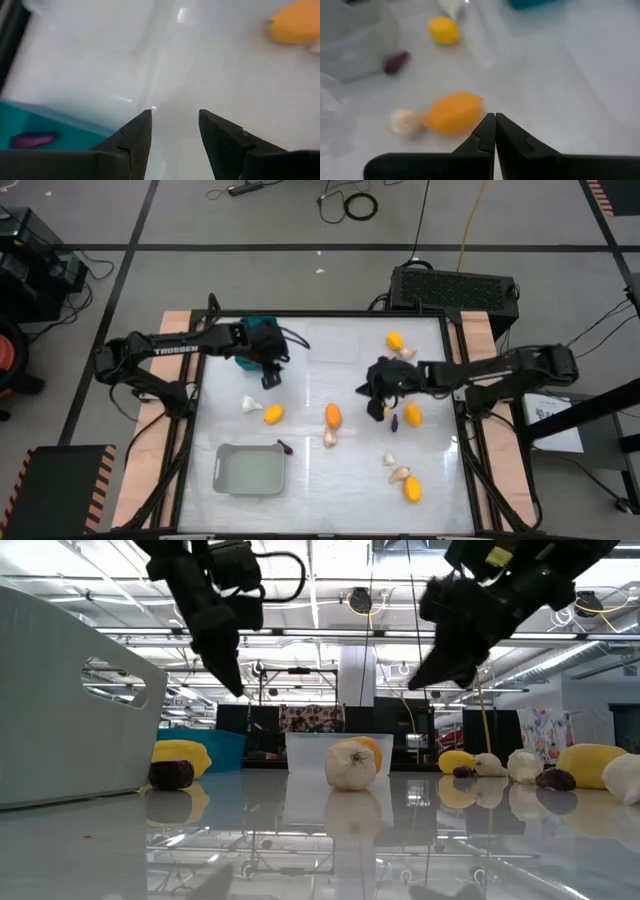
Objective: Sort produce into baskets
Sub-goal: Put the eggplant into the blue bin
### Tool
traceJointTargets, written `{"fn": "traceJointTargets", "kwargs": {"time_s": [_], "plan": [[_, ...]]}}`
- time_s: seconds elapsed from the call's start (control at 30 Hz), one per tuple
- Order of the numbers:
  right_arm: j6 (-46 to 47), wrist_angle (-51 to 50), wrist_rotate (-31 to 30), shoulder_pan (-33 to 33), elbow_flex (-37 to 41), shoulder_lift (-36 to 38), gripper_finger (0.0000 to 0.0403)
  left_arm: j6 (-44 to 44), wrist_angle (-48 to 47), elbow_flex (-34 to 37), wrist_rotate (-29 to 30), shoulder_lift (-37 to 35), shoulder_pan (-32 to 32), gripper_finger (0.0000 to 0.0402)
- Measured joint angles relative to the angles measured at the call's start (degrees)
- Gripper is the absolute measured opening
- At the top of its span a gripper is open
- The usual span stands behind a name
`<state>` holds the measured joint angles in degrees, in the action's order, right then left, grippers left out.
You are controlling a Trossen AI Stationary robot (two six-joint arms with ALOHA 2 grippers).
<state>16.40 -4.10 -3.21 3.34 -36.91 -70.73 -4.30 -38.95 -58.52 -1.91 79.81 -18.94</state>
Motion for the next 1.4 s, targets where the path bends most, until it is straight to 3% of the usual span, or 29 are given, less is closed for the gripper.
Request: {"fn": "traceJointTargets", "kwargs": {"time_s": [0.23, 0.47, 0.63, 0.83, 1.0, 1.2, 1.4], "plan": [[-12.3, -18.6, 0.2, 8.7, -1.3, 7.4, 0.0026, 1.9, 4.2, 0.0, 0.5, -0.1, 11.0, 0.0171], [-24.2, -38.1, 0.4, 16.5, -12.0, -0.1, 0.0100, -2.6, 7.6, 0.3, 2.3, -1.8, 15.0, 0.0171], [-39.8, -40.2, 0.3, 17.8, -14.0, -8.1, 0.0158, -2.1, 14.6, 10.0, 10.7, -11.3, 12.1, 0.0171], [-48.8, -40.4, -5.6, 17.8, -14.0, -16.1, 0.0190, -0.6, 45.3, 24.3, 11.6, -26.5, 9.8, 0.0171], [-52.9, -39.8, -11.6, 18.2, -14.0, -20.6, 0.0192, -3.9, 64.0, 30.3, 11.4, -30.1, 9.8, 0.0171], [-55.5, -40.7, -11.9, 19.2, -15.0, -24.1, 0.0192, -2.5, 62.7, 32.8, 10.2, -28.3, 10.4, 0.0171], [-54.4, -44.0, -15.7, 19.6, -21.1, -25.8, 0.0192, -7.3, 63.3, 33.2, 10.8, -26.9, 10.2, 0.0171]]}}
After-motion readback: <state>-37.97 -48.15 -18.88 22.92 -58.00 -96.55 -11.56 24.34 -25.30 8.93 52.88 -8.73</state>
